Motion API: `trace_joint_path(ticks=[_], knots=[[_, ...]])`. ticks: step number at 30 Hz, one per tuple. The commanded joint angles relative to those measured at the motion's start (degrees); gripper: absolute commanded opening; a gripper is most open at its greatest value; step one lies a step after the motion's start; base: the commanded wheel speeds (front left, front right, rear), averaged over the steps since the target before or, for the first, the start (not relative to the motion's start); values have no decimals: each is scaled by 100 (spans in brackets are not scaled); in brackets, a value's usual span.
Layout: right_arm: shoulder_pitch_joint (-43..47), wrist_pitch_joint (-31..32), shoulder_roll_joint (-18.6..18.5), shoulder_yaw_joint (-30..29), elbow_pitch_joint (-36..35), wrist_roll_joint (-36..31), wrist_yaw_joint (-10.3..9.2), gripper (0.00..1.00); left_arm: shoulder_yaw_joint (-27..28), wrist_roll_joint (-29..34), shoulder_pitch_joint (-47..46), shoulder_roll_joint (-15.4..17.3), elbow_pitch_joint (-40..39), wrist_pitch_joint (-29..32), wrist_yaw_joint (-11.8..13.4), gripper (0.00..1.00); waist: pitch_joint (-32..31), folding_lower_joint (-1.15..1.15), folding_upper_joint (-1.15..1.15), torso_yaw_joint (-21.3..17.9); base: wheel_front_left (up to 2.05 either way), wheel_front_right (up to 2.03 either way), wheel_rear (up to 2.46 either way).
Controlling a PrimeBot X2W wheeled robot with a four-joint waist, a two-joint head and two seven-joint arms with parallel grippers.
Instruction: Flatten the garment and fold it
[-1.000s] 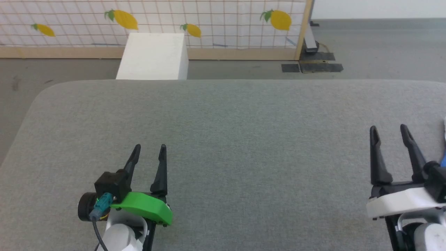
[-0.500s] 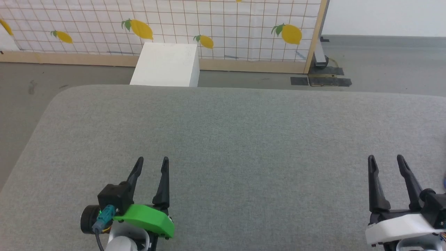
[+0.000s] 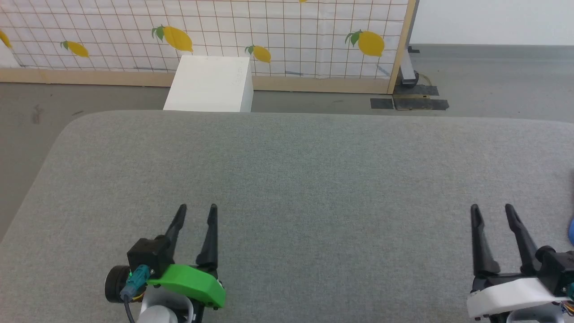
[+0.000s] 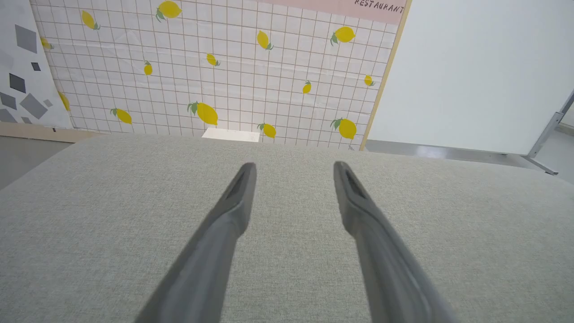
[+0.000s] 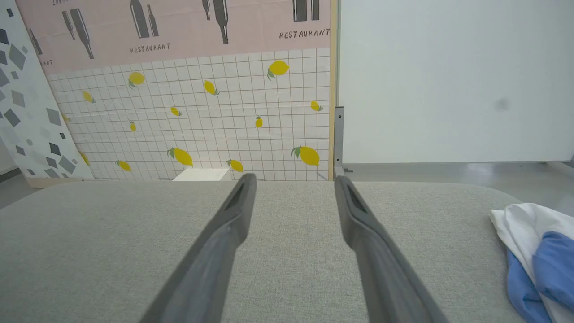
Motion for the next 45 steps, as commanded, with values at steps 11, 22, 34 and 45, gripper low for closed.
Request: trace_joint_path(ticks=[11, 22, 34, 45], knots=[[-20, 45, -1, 22, 1, -28, 0, 0, 14, 48, 16, 1, -54, 58, 21, 0, 2, 0, 0, -22, 0, 0, 0], [-61, 142, 0, 82, 3, -88, -1, 0, 66, 154, 55, -2, -168, 186, 66, 0, 4, 0, 0, -62, 0, 0, 0], [-107, 246, 1, 147, 6, -153, -2, 0, 123, 269, 97, -5, -291, 325, 116, 0, 6, 0, 0, -104, 0, 0, 0], [-149, 344, 2, 208, 8, -214, -3, 0, 176, 375, 136, -8, -406, 453, 162, 0, 7, 0, 0, -144, 0, 0, 0]])
